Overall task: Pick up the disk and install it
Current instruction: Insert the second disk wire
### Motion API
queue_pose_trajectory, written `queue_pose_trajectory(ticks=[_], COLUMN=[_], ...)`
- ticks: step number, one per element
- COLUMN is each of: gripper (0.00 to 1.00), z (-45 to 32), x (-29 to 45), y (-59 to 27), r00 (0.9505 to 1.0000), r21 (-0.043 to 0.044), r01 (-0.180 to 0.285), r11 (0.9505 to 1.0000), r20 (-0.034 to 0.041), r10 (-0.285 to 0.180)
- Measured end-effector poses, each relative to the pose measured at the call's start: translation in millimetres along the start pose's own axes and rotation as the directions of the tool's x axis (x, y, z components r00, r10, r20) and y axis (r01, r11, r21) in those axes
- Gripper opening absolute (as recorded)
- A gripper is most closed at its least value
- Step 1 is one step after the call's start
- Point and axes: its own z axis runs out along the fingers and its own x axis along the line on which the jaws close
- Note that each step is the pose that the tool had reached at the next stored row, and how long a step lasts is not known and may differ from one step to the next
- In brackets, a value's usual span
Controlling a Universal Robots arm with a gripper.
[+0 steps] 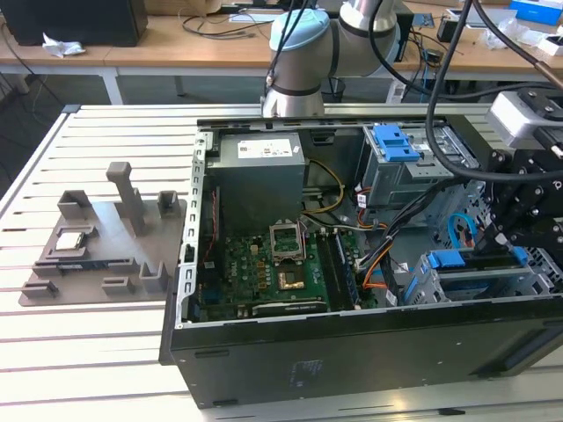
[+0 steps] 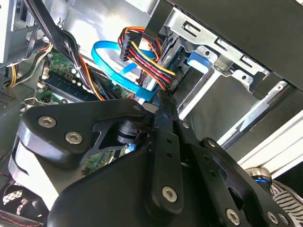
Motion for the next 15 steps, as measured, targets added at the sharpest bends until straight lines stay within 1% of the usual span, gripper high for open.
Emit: queue_pose_trajectory(ticks=[1,3,4,5,8,10,11,13,15], gripper=[0.11,0.11,0.11,0.11,0.11,0.11,0.11,0.11,0.11], z=[-2.5,-11.1,-22.7,-30.3,-46.1,-52.6,-54.6,-57.6,-58.3], x=[0.0,-0.3,-0.6,-0.9,-1.3,-1.6,-1.6,-1.7,-1.7], y=[0.2,1.0,2.0,2.7,4.1,4.7,4.9,5.1,5.2], r00=[1.0,1.0,1.0,1.0,1.0,1.0,1.0,1.0,1.0], r21=[0.0,0.0001,0.0,0.0,0.0,0.0,0.0,0.0,0.0], r01=[0.0,0.0,0.0,0.0,0.0,0.0,0.0,0.0,0.0], r11=[1.0,1.0,1.0,1.0,1.0,1.0,1.0,1.0,1.0], r20=[0.0002,-0.0007,-0.0006,-0.0008,-0.0006,-0.0008,-0.0008,-0.0007,-0.0005], r10=[0.0,0.0,0.0,0.0,0.0,0.0,0.0,0.0,0.0])
